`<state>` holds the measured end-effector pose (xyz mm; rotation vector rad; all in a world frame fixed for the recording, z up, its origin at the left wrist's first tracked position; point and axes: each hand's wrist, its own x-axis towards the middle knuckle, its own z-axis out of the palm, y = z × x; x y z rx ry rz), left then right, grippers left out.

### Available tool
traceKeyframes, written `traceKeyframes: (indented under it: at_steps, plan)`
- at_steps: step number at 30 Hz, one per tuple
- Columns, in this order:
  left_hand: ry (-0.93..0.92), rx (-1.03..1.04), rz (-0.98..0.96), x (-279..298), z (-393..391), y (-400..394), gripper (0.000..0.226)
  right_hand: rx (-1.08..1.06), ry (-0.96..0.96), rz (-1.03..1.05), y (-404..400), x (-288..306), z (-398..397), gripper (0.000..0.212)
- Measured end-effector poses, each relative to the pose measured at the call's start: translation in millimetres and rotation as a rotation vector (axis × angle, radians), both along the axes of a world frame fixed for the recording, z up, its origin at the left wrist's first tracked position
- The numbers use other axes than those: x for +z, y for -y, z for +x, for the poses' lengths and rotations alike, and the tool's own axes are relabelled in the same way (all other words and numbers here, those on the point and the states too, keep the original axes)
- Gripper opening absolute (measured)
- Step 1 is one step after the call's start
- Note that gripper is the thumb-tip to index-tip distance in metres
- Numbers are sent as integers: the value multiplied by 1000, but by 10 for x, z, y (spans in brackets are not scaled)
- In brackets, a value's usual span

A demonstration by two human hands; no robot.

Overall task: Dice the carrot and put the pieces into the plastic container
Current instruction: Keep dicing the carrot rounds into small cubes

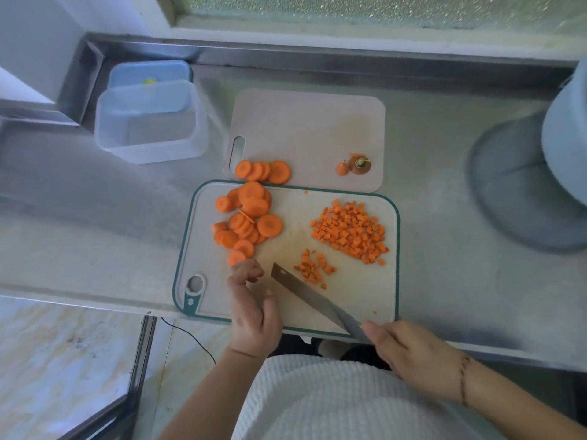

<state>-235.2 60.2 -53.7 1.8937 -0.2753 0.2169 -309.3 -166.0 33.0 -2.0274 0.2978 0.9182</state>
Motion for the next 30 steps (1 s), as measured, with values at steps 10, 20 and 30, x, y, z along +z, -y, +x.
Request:
traceKeyframes:
  at_steps: [10,20,30]
  plan:
    - [-46,14,110,81,24,37,26,-217,-119,55,247,99,211,59]
    - [314,-449,514,572,677,197,26,284,438,-681,345,119,39,69]
    - [278,-592,857,242,766,624,38,359,674,-820,369,-52,76,62]
